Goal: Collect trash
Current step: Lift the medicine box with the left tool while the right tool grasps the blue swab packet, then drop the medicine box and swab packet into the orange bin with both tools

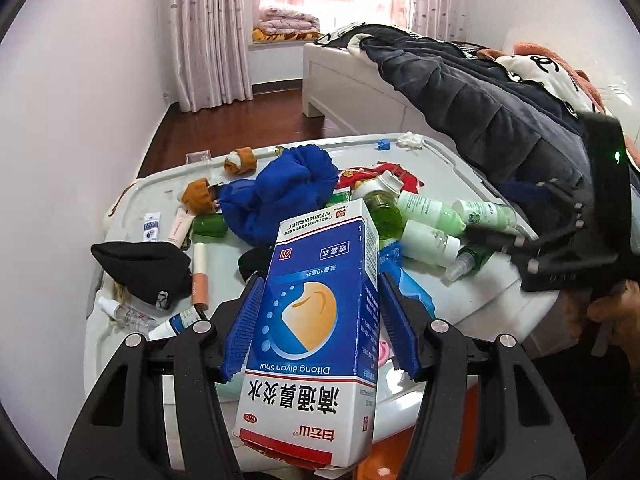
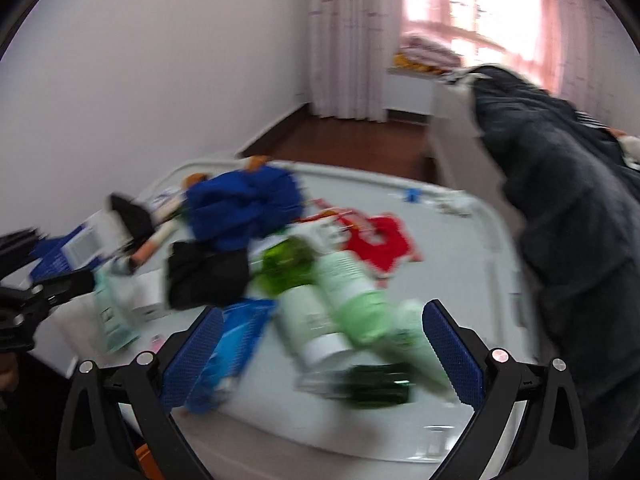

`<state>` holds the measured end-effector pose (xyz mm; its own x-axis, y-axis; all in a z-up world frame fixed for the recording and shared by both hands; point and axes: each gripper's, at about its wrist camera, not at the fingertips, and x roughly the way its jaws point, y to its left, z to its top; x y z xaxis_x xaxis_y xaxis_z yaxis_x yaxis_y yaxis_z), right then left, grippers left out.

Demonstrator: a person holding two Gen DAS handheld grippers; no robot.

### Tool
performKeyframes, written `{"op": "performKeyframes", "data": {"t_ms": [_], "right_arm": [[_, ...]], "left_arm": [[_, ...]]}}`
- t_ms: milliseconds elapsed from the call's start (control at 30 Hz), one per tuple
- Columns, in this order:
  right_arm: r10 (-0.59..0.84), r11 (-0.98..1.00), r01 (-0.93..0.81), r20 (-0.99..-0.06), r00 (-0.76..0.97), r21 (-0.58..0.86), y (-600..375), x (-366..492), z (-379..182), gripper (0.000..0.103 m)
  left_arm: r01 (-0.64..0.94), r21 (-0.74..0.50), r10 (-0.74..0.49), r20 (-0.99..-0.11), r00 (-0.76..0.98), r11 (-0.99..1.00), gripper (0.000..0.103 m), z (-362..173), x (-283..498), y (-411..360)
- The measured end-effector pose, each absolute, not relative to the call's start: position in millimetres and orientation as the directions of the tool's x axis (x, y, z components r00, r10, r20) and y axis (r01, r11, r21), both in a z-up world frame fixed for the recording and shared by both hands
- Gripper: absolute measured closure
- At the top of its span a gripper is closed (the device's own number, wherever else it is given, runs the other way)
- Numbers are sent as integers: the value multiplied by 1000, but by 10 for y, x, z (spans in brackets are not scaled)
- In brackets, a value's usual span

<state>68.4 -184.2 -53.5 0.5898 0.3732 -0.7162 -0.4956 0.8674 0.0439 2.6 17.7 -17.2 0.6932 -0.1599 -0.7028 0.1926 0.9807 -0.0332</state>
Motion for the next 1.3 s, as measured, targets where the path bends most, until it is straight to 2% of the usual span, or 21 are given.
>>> {"op": "performKeyframes", "data": {"t_ms": [200,333,467,533,567,733,867,1133,1300], "right_arm": [[444,792,-606,-753,485,76,-1335,451,-724,4],[380,784,-621,-791,480,-1,-992,417,-900,5],[325,833,-553,-840,434,37,-944,626,-1114,17],[285,853,-522,-863,418,28,-968,688,-1198,31],[258,858,-514,-876,408,14,-958,716,-1255,45],[243,859,-512,-869,432,-14,-924,687,-1227,59],[267,862,-507,-877,399,32,-964,689,-1175,69],[323,858,-508,-853,409,81,-1141,636,-965,70],[340,846,-526,-847,408,87,-1327,261,-750,70]], "left_arm": [[151,-45,-142,-681,719,987,46,-121,-10,395],[136,-52,-135,-686,715,989,46,-142,-32,507],[132,-59,-136,-686,715,990,46,-142,-68,581],[129,-71,-143,-683,717,989,46,-134,-88,626],[130,-76,-147,-682,716,989,46,-129,-95,635],[135,-84,-156,-674,722,987,45,-104,-116,645],[135,-87,-158,-676,720,987,45,-108,-111,638],[157,-107,-187,-691,698,982,45,-153,-103,599],[220,-124,-242,-703,668,968,45,-130,-281,426]]}}
